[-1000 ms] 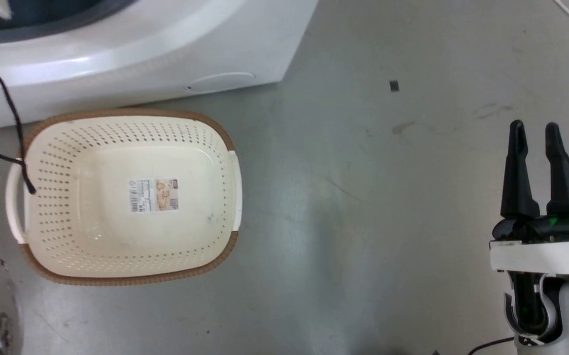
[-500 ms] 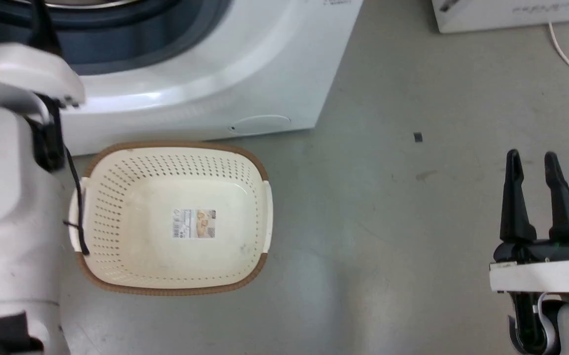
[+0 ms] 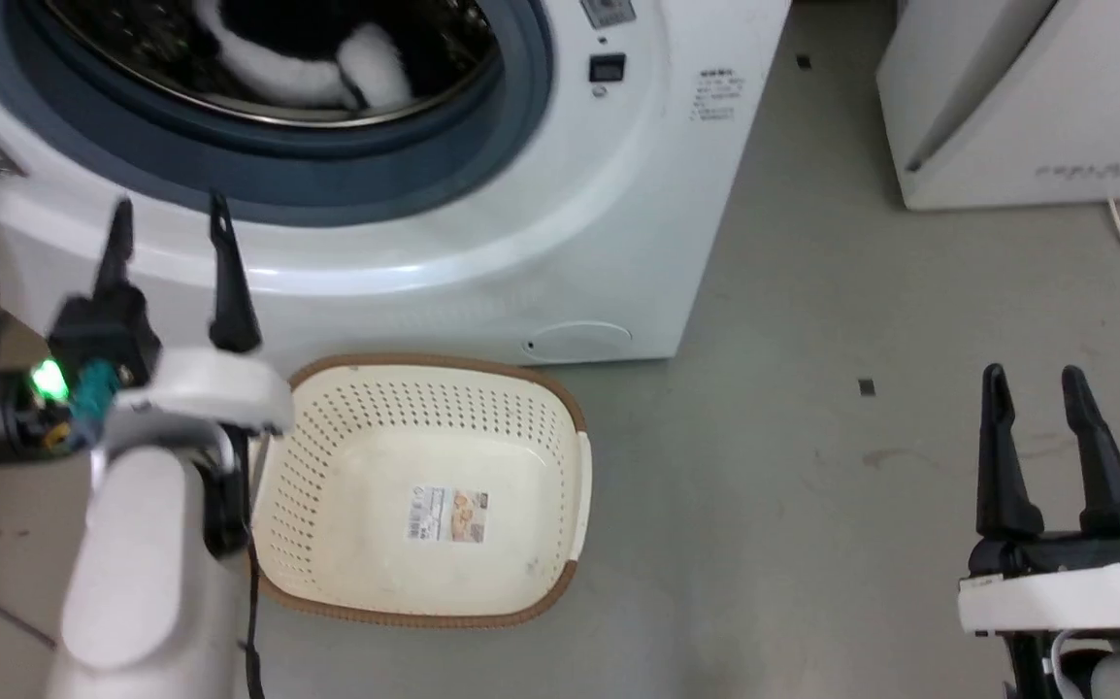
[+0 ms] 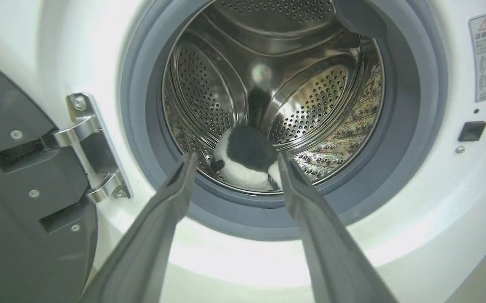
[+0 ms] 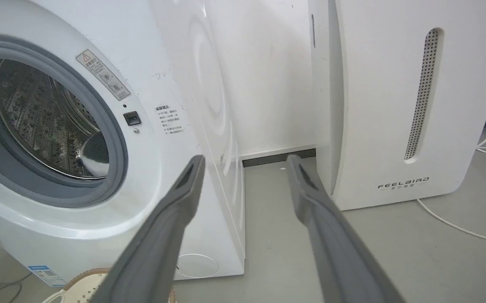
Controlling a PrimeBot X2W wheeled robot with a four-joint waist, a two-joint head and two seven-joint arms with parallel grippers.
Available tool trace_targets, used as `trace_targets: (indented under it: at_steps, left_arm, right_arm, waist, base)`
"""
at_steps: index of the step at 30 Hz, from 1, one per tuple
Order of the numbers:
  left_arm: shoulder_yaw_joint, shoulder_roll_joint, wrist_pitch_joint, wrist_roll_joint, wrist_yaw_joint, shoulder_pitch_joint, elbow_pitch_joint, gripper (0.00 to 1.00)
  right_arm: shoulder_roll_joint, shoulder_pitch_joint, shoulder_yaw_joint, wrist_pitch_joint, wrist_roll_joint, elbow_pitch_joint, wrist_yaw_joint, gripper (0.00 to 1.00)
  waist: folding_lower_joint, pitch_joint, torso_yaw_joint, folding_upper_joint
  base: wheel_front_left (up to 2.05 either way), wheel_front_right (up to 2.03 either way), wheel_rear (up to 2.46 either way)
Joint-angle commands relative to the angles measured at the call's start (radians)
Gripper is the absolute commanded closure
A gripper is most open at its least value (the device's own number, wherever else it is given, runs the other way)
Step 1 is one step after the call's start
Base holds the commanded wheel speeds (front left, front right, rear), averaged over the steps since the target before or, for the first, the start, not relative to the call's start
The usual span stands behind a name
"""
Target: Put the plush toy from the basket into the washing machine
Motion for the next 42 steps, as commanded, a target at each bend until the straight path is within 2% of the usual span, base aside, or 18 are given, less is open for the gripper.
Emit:
trace_targets:
  at_steps: [1,8,11,23,31,32,42]
  left_arm:
    - [-0.001,-0.011,-0.005,0.009,0.007,0.046,-0.021,0.00]
    - [-0.001,-0.045,-0.005,0.035,0.006,0.216,-0.135,0.00]
    - [-0.003,-0.057,-0.005,0.034,-0.008,0.278,-0.167,0.00]
    - [-0.021,-0.083,-0.005,0.042,-0.053,0.497,-0.228,0.00]
    - [-0.027,-0.090,-0.005,0.053,-0.067,0.553,-0.216,0.00]
    - [-0.025,-0.088,0.001,0.046,-0.064,0.545,-0.216,1.00]
    - [-0.025,-0.090,0.014,0.046,-0.066,0.545,-0.225,1.00]
  right_arm:
    - [0.000,0.017,0.001,-0.004,-0.016,-0.007,-0.001,0.00]
    - [0.000,0.060,-0.006,-0.004,-0.056,-0.009,-0.001,0.00]
    - [0.000,0.080,-0.003,-0.004,-0.071,-0.004,-0.001,0.00]
    - [0.000,0.171,0.005,-0.004,-0.100,0.020,-0.001,0.00]
    - [0.000,0.197,0.013,-0.004,-0.114,0.031,-0.001,0.00]
    - [0.000,0.187,0.012,0.000,-0.112,0.030,0.000,1.00]
    - [0.000,0.182,0.015,0.014,-0.120,0.028,0.000,1.00]
  waist:
    - [0.0001,-0.040,0.027,0.0000]
    - [0.0001,-0.114,0.059,0.0000]
    - [0.0001,-0.140,0.072,0.0000]
    - [0.0001,-0.237,0.098,0.0000]
    - [0.0001,-0.267,0.113,0.0000]
    - [0.0001,-0.265,0.112,0.0000]
    - [0.0001,-0.267,0.109,0.0000]
  base:
    - [0.00,0.00,0.00]
    - [0.00,0.00,0.00]
    - [0.00,0.00,0.00]
    - [0.00,0.00,0.00]
    - [0.00,0.00,0.00]
    - [0.00,0.00,0.00]
    - [0.00,0.00,0.00]
